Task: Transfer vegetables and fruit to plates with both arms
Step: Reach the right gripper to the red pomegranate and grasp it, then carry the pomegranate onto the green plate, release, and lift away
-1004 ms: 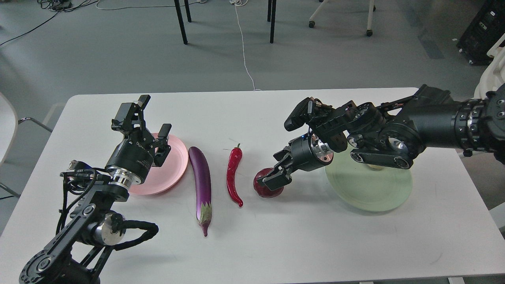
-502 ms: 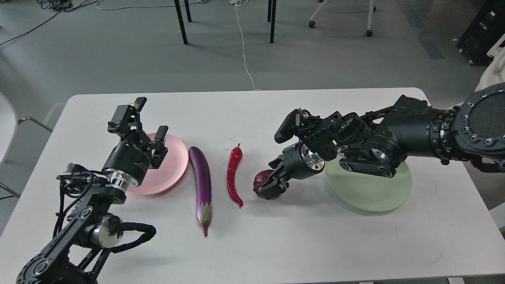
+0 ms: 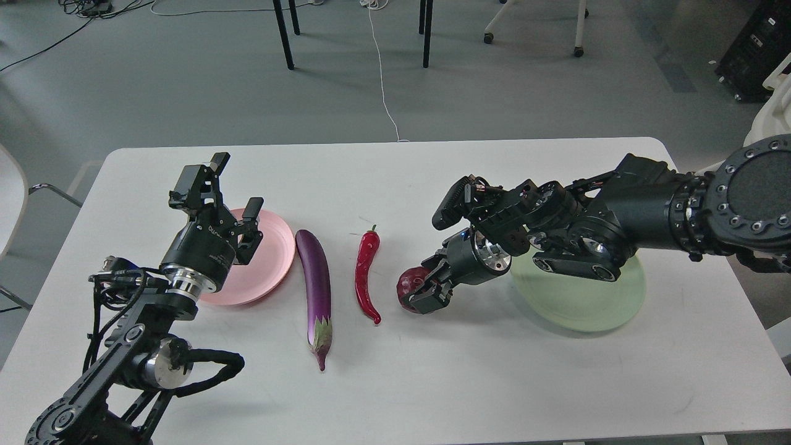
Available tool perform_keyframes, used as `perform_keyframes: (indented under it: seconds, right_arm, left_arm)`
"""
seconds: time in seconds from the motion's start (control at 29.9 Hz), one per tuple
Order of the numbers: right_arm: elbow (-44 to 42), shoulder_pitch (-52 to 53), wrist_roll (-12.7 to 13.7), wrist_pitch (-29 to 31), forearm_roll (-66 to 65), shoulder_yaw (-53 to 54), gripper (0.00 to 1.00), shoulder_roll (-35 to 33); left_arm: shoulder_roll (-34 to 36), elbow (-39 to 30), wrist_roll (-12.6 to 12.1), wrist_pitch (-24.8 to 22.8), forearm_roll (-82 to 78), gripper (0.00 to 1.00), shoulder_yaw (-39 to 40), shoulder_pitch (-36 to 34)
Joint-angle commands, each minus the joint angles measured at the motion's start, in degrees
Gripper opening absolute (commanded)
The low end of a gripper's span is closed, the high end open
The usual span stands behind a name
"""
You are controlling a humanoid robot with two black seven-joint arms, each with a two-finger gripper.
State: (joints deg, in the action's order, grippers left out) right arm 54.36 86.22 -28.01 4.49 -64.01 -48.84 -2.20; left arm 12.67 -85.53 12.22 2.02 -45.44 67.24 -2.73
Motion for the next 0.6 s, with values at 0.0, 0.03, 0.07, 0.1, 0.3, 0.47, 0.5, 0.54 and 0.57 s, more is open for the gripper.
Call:
perform_keyframes:
  seconds: [0.0, 0.03, 0.07, 0.1, 0.3, 0.47, 0.5, 0.54, 0.57]
  right_arm:
    - [1.71, 2.62, 0.01, -0.01, 0.12, 0.41, 0.35, -3.50]
    - [2.58, 3.42, 0.01, -0.01, 0.12, 0.58, 0.35, -4.73]
    - [3.81, 4.47, 0.01, -0.01, 0.12, 0.58, 0.36, -6.31]
    - [4.87, 5.44, 0.01, -0.01, 0.03, 0.58, 0.36, -7.98]
    - [9.97, 8.17, 0.01, 0.08, -3.99, 0.58, 0.37, -19.93]
    - [13.57, 6.86, 0.01, 0.08, -11.21, 0.23, 0.37, -30.12]
    - [14.36, 6.24, 0.01, 0.08, -11.48, 0.23, 0.38, -31.45]
    - [15.24, 5.45, 0.01, 0.08, -11.57, 0.23, 0.38, -32.68]
    - [16.03, 5.01, 0.01, 0.08, -11.66, 0.15, 0.38, -33.56]
  left_arm:
    - [0.16, -0.08, 0.00, 0.00, 0.00, 1.00, 0.00, 0.00]
    - [0.25, -0.08, 0.00, 0.00, 0.00, 1.00, 0.00, 0.00]
    - [0.25, -0.08, 0.00, 0.00, 0.00, 1.00, 0.00, 0.00]
    - [0.25, -0.08, 0.00, 0.00, 0.00, 1.00, 0.00, 0.00]
    - [-0.01, -0.17, 0.00, 0.00, 0.00, 1.00, -0.18, 0.00]
    - [-0.28, -0.08, -0.09, 0.00, 0.00, 1.00, -0.36, -0.09]
    - [-0.36, -0.08, -0.09, 0.00, 0.00, 1.00, -0.36, -0.09]
    - [-0.37, -0.08, -0.09, 0.00, 0.00, 1.00, -0.36, -0.09]
    - [-0.37, -0.17, -0.09, 0.00, 0.00, 1.00, -0.44, -0.09]
